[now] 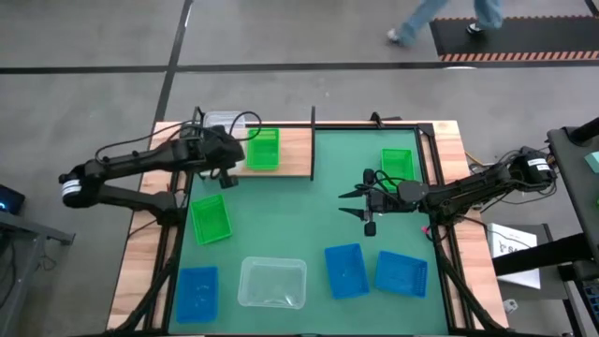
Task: Stack baskets on shelf by color
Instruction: Stack the top transparent bin on top of the other transparent bin on the shelf, then put the middle blue bin on the shelf
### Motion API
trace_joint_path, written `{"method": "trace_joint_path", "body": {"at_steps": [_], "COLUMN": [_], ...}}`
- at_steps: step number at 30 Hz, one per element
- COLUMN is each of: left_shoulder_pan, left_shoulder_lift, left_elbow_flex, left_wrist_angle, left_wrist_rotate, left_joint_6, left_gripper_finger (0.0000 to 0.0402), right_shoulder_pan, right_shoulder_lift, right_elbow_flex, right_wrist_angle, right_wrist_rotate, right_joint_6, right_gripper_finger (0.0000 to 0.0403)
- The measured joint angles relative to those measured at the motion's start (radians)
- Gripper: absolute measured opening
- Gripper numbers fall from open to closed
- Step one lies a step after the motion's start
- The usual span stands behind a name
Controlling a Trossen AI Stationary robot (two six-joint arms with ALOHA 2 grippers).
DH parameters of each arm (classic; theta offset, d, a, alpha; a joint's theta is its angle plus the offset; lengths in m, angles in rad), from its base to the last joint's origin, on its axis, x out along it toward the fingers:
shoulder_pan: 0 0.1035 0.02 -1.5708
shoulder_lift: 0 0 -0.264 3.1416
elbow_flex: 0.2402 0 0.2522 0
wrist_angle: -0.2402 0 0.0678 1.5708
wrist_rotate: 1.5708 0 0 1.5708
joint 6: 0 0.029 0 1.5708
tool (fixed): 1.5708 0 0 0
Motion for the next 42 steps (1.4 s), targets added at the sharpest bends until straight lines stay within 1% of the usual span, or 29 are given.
{"method": "trace_joint_path", "body": {"at_steps": [6,13,18,24,30,33,36,38,42], "left_shoulder_pan": [0.000,0.000,0.000,-0.007,-0.044,-0.079,-0.142,-0.202,-0.353], "left_shoulder_lift": [0.008,-0.008,-0.023,-0.047,-0.097,-0.122,-0.152,-0.169,-0.181], "left_elbow_flex": [0.003,0.006,0.010,0.011,0.041,0.053,0.043,0.021,-0.021], "left_wrist_angle": [-0.099,-0.117,-0.167,-0.219,-0.207,-0.172,-0.080,0.000,0.181], "left_wrist_rotate": [-0.008,-0.007,-0.007,-0.002,0.006,0.014,0.081,0.116,0.121], "left_joint_6": [-0.005,-0.005,-0.008,-0.088,-0.178,-0.236,-0.276,-0.296,-0.321], "left_gripper_finger": [0.0001,0.0001,0.0001,0.0001,0.0001,0.0001,0.0001,0.0001,0.0001], "right_shoulder_pan": [0.000,0.000,0.000,0.000,0.000,0.000,0.000,0.000,0.000], "right_shoulder_lift": [0.000,0.000,0.000,0.000,0.000,0.000,0.000,0.000,0.000], "right_elbow_flex": [0.000,0.000,0.000,0.000,0.000,0.000,0.000,0.000,0.000], "right_wrist_angle": [-0.003,-0.008,-0.011,-0.011,-0.011,-0.011,-0.011,-0.011,-0.011], "right_wrist_rotate": [0.000,0.003,0.004,0.003,0.003,0.003,0.003,0.003,0.003], "right_joint_6": [0.001,0.002,0.002,0.002,0.002,0.002,0.012,0.012,0.023], "right_gripper_finger": [0.0148,0.0148,0.0148,0.0148,0.0148,0.0148,0.0148,0.0148,0.0148]}}
